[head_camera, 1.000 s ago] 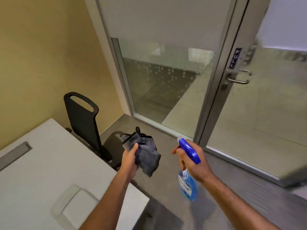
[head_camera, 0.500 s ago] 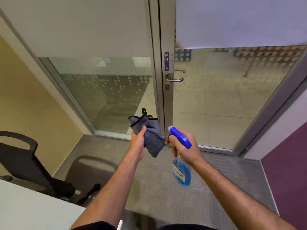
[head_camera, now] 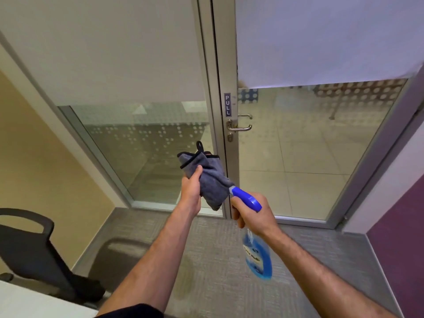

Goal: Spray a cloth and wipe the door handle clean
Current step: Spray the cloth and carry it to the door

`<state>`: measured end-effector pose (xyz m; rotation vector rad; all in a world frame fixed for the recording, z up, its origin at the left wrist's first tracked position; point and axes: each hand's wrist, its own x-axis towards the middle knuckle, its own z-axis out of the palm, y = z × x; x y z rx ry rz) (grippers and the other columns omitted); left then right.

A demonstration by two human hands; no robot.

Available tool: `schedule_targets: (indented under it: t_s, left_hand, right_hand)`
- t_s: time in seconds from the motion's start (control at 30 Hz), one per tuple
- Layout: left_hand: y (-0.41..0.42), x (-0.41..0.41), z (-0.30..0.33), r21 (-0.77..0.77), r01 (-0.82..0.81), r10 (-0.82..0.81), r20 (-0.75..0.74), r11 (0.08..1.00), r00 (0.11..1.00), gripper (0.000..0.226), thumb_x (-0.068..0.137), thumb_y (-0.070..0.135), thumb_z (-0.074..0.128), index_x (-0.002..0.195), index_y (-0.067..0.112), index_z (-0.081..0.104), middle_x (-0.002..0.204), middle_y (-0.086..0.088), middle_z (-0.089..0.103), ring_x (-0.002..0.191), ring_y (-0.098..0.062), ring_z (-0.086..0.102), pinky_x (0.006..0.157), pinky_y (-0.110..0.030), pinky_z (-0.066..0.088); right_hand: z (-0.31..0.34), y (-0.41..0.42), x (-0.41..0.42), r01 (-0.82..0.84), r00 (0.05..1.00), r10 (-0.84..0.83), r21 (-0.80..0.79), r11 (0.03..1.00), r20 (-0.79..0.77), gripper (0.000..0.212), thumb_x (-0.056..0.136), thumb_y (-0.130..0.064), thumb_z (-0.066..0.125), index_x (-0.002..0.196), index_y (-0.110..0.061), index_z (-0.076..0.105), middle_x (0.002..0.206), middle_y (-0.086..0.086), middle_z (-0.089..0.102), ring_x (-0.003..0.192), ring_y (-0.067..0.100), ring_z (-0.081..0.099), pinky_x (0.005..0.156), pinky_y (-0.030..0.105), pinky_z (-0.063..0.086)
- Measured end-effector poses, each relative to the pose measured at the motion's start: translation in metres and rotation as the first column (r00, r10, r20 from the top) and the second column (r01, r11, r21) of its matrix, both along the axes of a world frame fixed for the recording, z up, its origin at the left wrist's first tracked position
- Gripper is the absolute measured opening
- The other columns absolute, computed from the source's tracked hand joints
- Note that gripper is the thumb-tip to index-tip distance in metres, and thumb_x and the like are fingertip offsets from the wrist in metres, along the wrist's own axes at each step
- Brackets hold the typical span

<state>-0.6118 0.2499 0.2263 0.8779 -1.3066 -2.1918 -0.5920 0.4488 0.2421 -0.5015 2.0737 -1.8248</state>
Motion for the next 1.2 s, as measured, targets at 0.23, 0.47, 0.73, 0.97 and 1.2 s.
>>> schedule_targets:
  t_s: [0.23, 0.47, 0.73, 0.97, 1.2]
  left_hand:
    - [-0.002, 0.002, 0.006, 0.016, 0.006, -0.006, -0.016, 1.0, 1.0, 0.039, 0.093, 0.028, 0.073, 0.119, 0.008, 0.051, 0.117, -0.015, 0.07, 0.104, -0.027, 0.071, 0.085, -0.042, 0.059]
    - [-0.003, 0.005, 0.01, 0.028, 0.012, -0.011, -0.027, 1.0, 1.0, 0.041, 0.094, 0.027, 0.072, 0.121, 0.006, 0.049, 0.117, -0.014, 0.068, 0.101, -0.024, 0.07, 0.079, -0.037, 0.057]
    - [0.0, 0.006, 0.009, 0.006, 0.028, -0.027, -0.048, 1.0, 0.998, 0.055, 0.091, 0.031, 0.075, 0.132, 0.001, 0.054, 0.122, -0.017, 0.071, 0.106, -0.026, 0.073, 0.08, -0.038, 0.06]
    - [-0.002, 0.008, 0.011, 0.018, 0.002, -0.001, -0.045, 1.0, 0.999, 0.053, 0.092, 0.029, 0.074, 0.133, 0.001, 0.053, 0.12, -0.016, 0.072, 0.103, -0.024, 0.073, 0.074, -0.035, 0.059]
    - [-0.004, 0.012, 0.01, 0.027, 0.011, -0.009, -0.047, 1.0, 0.999, 0.053, 0.093, 0.029, 0.073, 0.134, 0.002, 0.053, 0.122, -0.015, 0.072, 0.107, -0.026, 0.073, 0.075, -0.035, 0.059]
  right_hand:
    - [-0.01, 0.006, -0.005, -0.081, 0.997, 0.081, 0.054, 0.995, 0.014, 0.028, 0.095, -0.022, 0.06, 0.073, -0.005, 0.063, 0.058, 0.01, 0.063, 0.049, 0.023, 0.059, 0.05, 0.031, 0.051]
    - [-0.013, 0.014, -0.015, 0.061, 0.995, -0.061, 0.001, 0.998, 0.073, 0.034, 0.096, -0.02, 0.058, 0.072, 0.003, 0.062, 0.056, 0.016, 0.059, 0.051, 0.03, 0.061, 0.059, 0.043, 0.055]
    - [0.003, 0.009, -0.016, -0.041, 0.999, 0.042, -0.023, 0.999, 0.033, 0.036, 0.097, -0.021, 0.057, 0.071, 0.004, 0.061, 0.057, 0.019, 0.059, 0.052, 0.031, 0.061, 0.059, 0.043, 0.055]
    - [-0.006, 0.007, -0.002, -0.158, 0.987, 0.158, 0.002, 0.987, 0.035, 0.038, 0.094, -0.024, 0.056, 0.074, 0.007, 0.057, 0.061, 0.018, 0.061, 0.051, 0.033, 0.058, 0.056, 0.039, 0.048]
    - [-0.015, 0.011, -0.01, -0.075, 0.993, 0.07, 0.05, 0.996, 0.09, 0.036, 0.094, -0.023, 0.057, 0.071, 0.004, 0.06, 0.058, 0.014, 0.06, 0.05, 0.029, 0.055, 0.056, 0.039, 0.047]
